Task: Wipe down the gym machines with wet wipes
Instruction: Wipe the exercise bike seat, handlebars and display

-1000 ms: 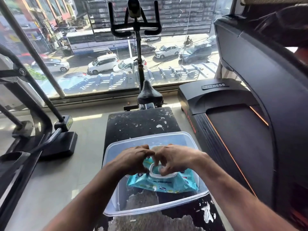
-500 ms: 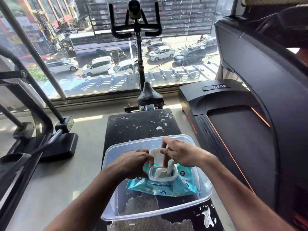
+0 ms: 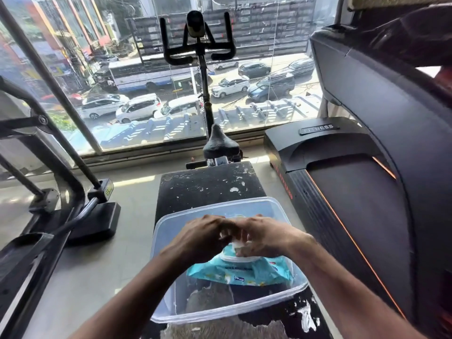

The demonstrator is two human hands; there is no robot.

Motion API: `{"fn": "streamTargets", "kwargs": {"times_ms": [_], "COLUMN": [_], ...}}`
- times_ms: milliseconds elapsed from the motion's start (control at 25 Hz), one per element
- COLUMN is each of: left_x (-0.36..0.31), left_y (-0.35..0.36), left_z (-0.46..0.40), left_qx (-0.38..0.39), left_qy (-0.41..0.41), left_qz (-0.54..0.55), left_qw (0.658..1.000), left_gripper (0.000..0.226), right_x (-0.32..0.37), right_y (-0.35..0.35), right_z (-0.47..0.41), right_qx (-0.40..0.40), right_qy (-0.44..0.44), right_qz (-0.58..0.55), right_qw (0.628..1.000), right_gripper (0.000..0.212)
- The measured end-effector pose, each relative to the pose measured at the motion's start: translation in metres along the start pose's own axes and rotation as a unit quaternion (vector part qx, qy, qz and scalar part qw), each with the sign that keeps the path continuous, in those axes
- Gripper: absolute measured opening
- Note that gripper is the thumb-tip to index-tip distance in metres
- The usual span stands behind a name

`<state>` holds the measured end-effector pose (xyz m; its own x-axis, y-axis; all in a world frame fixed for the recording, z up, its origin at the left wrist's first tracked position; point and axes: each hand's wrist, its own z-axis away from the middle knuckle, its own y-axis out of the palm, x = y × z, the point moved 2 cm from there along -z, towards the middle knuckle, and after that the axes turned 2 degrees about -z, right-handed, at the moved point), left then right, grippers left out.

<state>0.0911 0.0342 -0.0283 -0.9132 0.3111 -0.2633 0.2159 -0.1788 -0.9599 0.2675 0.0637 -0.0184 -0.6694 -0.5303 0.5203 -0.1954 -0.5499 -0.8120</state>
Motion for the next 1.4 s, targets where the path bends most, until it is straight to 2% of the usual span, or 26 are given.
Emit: {"fn": "streamTargets", "kwargs": {"times_ms": [160, 280, 360, 440, 560, 640, 680, 760, 880, 960, 1000, 1120, 1200, 1280, 1400], "left_x": [-0.007, -0.008, -0.002, -0.001, -0.012, -0.014, -0.011, -0.011, -0.011, -0.01, -0.007, 0.005, 0.014, 0.02, 0.03], "left_y": [-0.01, -0.011, -0.008, -0.005, -0.02, -0.035, -0.041, -0.051, -0.056, -0.053, -0.05, -0.042, -0.036, -0.029, -0.019], "left_z": [0.005, 0.009, 0.014, 0.021, 0.03, 0.04, 0.046, 0.063, 0.094, 0.121, 0.139, 0.204, 0.262, 0.321, 0.455], "left_qx": [-0.07, -0.091, -0.053, -0.051, -0.165, -0.231, -0.236, -0.226, -0.25, -0.28, -0.296, -0.32, -0.319, -0.34, -0.429], "left_qy": [0.015, -0.015, -0.023, -0.022, -0.021, -0.048, -0.06, -0.07, -0.107, -0.124, -0.134, -0.179, -0.191, -0.214, -0.274], "left_qz": [0.187, 0.269, 0.321, 0.322, 0.281, 0.269, 0.295, 0.411, 0.544, 0.567, 0.575, 0.601, 0.599, 0.582, 0.569], "left_qw": [0.98, 0.959, 0.945, 0.945, 0.945, 0.934, 0.924, 0.881, 0.794, 0.765, 0.751, 0.71, 0.709, 0.707, 0.647], "left_gripper": [0.014, 0.012, 0.031, 0.046, 0.017, 0.019, 0.019, 0.021, 0.021, 0.022, 0.021, 0.012, 0.014, 0.021, 0.016], "right_x": [-0.004, -0.007, -0.003, 0.0, 0.01, 0.02, 0.026, 0.041, 0.066, 0.086, 0.098, 0.146, 0.191, 0.239, 0.343], "right_y": [-0.002, -0.004, -0.01, -0.018, -0.024, -0.027, -0.03, -0.035, -0.022, -0.002, 0.009, 0.047, 0.077, 0.106, 0.168], "right_z": [-0.001, -0.003, 0.0, 0.006, 0.015, 0.019, 0.022, 0.029, 0.03, 0.028, 0.025, 0.018, 0.014, 0.013, 0.022], "right_qx": [0.0, -0.047, -0.108, -0.192, -0.252, -0.271, -0.271, -0.233, -0.129, -0.095, -0.089, -0.092, -0.076, -0.043, 0.061], "right_qy": [0.007, -0.01, -0.018, -0.023, -0.032, -0.038, -0.042, -0.047, -0.028, -0.027, -0.033, -0.04, -0.053, -0.079, -0.127], "right_qz": [-0.024, -0.024, -0.048, -0.12, -0.215, -0.309, -0.37, -0.479, -0.548, -0.56, -0.564, -0.568, -0.568, -0.565, -0.532], "right_qw": [1.0, 0.999, 0.993, 0.974, 0.943, 0.911, 0.887, 0.845, 0.826, 0.823, 0.821, 0.817, 0.818, 0.82, 0.835], "right_gripper": [0.009, 0.017, 0.02, 0.03, 0.032, 0.026, 0.019, 0.017, 0.039, 0.051, 0.05, 0.032, 0.032, 0.036, 0.042]}}
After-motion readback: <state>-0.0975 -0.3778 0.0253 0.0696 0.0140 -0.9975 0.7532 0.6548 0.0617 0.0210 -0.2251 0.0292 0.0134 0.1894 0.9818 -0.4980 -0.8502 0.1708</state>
